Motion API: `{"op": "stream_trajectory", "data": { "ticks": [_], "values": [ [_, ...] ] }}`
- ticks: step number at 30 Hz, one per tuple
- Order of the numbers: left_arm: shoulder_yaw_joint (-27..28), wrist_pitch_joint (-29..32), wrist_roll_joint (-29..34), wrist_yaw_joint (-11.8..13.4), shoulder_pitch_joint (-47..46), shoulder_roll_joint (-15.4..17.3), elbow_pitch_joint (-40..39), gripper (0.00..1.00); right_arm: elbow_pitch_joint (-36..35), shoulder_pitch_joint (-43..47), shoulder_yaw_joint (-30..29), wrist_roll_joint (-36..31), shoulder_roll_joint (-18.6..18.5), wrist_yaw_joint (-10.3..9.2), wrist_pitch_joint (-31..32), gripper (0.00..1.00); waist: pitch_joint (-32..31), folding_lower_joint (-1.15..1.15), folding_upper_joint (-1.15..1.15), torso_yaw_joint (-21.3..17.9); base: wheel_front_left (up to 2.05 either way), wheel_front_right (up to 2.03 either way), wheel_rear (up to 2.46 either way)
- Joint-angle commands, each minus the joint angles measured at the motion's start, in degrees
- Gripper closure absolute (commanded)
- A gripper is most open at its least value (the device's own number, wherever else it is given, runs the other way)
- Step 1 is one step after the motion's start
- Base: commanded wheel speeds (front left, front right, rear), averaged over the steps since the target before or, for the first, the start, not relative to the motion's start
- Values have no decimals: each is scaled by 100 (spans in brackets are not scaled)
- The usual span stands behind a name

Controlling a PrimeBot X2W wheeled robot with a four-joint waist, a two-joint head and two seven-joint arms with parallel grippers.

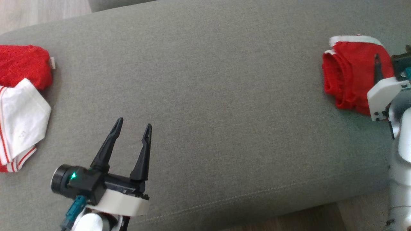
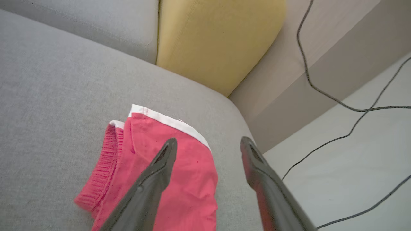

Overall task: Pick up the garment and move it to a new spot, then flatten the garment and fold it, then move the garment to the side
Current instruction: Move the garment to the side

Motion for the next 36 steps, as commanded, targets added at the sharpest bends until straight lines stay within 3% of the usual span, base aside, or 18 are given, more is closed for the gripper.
{"op": "stream_trajectory", "data": {
  "ticks": [1, 5, 9, 13, 16, 23, 29, 36],
  "values": [
    [213, -29, 3, 13, -76, -25, -150, 0, -280, -30, 83, -63, 78, -2, -107, 0, -30, 0, 0, 21, 0, 0, 0],
    [315, -29, 7, 173, -46, -54, -25, 0, -551, 187, 111, -33, 399, -2, -499, 0, -206, 0, 0, 111, 0, 0, 0],
    [400, -29, -87, 449, -5, -94, 194, 0, -515, 553, 415, 529, 534, -2, -905, 0, -466, 0, 0, 295, 0, 0, 0],
    [429, -29, -272, 686, 35, -116, 422, 0, -473, 1155, 1312, 1547, 545, -2, -1100, 0, -763, 0, 0, 566, 0, 0, 0],
    [421, -29, -395, 825, 135, -123, 550, 0, -841, 1767, 1831, 2353, 546, -2, -1120, 0, -1009, 0, 0, 756, 0, 0, 0],
    [521, -29, -364, 962, 252, -127, 437, 0, -1991, 2921, 2202, 3785, 547, -2, -1123, 0, -1221, 0, 0, 1036, 0, 0, 0],
    [648, -29, -187, 964, 373, -128, 237, 0, -2815, 3478, 2271, 4011, 547, -2, -1124, 0, -1281, 0, 0, 1113, 0, 0, 0],
    [688, -29, -101, 1000, 537, -128, 190, 0, -2973, 3745, 2298, 4083, 547, -2, -1124, 0, -1384, 0, 0, 1088, 0, 0, 0]
  ]
}}
